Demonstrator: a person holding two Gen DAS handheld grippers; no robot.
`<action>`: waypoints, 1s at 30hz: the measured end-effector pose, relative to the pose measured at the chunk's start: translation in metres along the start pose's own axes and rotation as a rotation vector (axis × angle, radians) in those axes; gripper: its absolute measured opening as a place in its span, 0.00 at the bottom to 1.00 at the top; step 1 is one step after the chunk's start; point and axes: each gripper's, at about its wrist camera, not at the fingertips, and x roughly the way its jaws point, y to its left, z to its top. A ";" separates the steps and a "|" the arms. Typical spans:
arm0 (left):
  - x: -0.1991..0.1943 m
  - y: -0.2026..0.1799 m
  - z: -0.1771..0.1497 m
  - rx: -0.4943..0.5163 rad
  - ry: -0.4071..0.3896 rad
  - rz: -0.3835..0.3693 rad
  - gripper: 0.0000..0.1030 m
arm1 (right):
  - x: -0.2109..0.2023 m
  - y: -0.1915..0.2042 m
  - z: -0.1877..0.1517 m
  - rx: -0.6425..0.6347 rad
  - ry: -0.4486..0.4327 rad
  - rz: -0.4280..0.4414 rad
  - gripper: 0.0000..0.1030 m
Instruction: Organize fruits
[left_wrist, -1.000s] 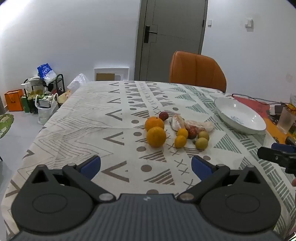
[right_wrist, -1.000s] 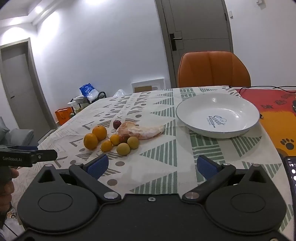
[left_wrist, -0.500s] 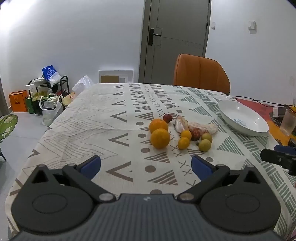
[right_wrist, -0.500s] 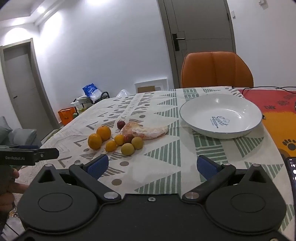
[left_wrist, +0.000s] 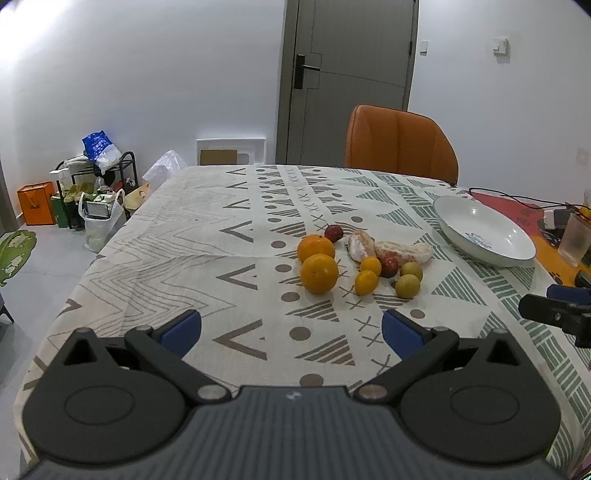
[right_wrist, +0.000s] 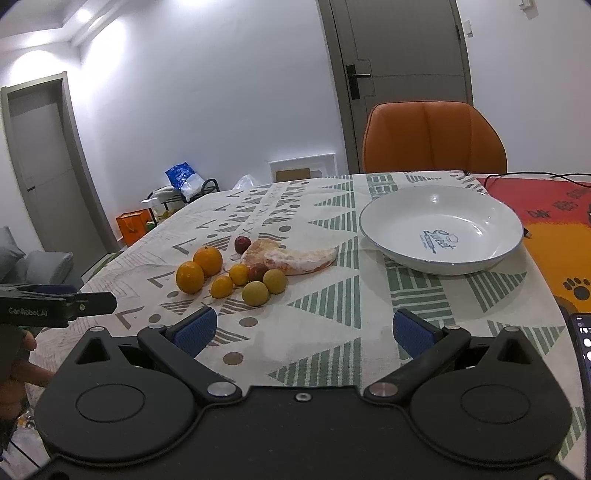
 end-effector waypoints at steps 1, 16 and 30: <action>-0.001 0.000 0.000 0.002 0.000 -0.001 1.00 | 0.000 0.000 0.000 -0.001 -0.001 -0.001 1.00; -0.004 0.001 0.002 -0.007 0.001 -0.001 1.00 | -0.004 0.002 0.002 -0.010 -0.016 -0.023 1.00; -0.004 0.003 0.003 -0.008 0.001 0.000 1.00 | -0.004 0.000 0.003 -0.010 -0.019 -0.030 1.00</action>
